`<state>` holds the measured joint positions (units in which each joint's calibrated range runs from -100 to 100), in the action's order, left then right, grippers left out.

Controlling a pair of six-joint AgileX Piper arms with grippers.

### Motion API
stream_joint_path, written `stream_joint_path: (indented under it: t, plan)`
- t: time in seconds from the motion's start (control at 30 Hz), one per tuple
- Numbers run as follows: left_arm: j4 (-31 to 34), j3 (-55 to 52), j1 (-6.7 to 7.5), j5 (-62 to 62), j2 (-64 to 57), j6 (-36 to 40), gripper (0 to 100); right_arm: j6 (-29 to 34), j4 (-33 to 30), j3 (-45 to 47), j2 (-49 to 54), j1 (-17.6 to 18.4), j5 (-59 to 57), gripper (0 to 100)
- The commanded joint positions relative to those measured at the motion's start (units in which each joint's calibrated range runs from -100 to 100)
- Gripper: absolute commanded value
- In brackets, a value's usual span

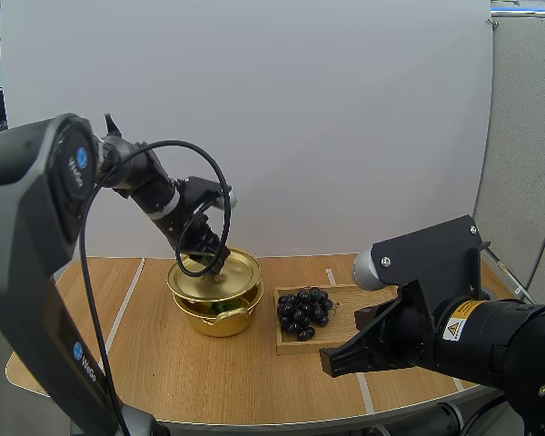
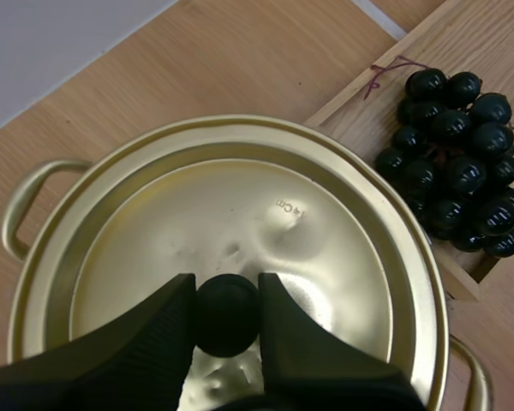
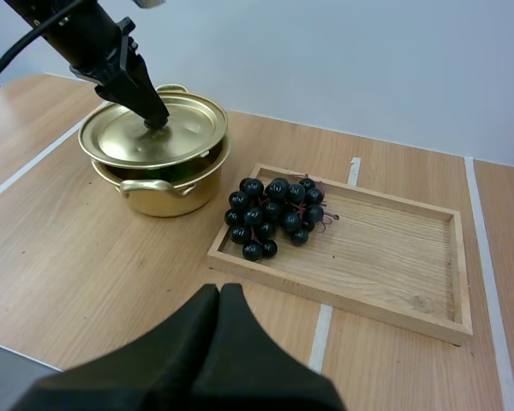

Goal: Open the pot, put the pineapple inside, and close it

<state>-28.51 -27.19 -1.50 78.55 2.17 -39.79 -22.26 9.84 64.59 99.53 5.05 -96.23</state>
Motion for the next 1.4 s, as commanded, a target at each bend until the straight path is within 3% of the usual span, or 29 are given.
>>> stream_joint_path:
  t: [0.0, 0.4, 0.87, 0.93, 1.0, 1.07, 1.1, 1.37]
  plan:
    - [-1.6, 0.1, -0.07, -2.9, 1.3, -0.6, 0, -0.5, 0.5, 0.1, 0.5, -0.2, 1.1, 0]
    - [-2.9, -3.4, -0.07, -5.6, 3.2, -3.6, 0, -0.5, 0.5, 0.1, 0.5, -0.2, 1.1, 0]
    - [-3.1, -3.4, -0.07, 1.0, 3.2, -3.6, 2, -0.5, 0.5, 0.1, 0.5, -0.2, 1.1, 0]
    - [-3.3, -3.4, -0.07, 1.2, 3.2, -3.6, 15, -0.5, 0.5, 0.1, 0.5, -0.2, 1.1, 0]
    - [-3.7, -3.4, -0.07, 2.5, 3.2, -4.1, 38, -0.5, 0.5, 0.1, 0.5, -0.2, 1.1, 0]
    - [-3.9, -3.4, -0.07, 3.9, 3.0, -4.8, 76, -0.5, 0.5, 0.1, 0.5, -0.2, 1.1, 0]
    - [-4.0, -3.4, -0.07, 4.3, 2.8, -4.8, 100, -0.5, 0.5, 0.1, 0.5, -0.2, 1.1, 0]
    - [-3.9, -2.6, -0.07, 8.9, -4.3, -5.0, 100, -0.5, 0.5, 0.1, 0.5, -0.2, 1.3, 0]
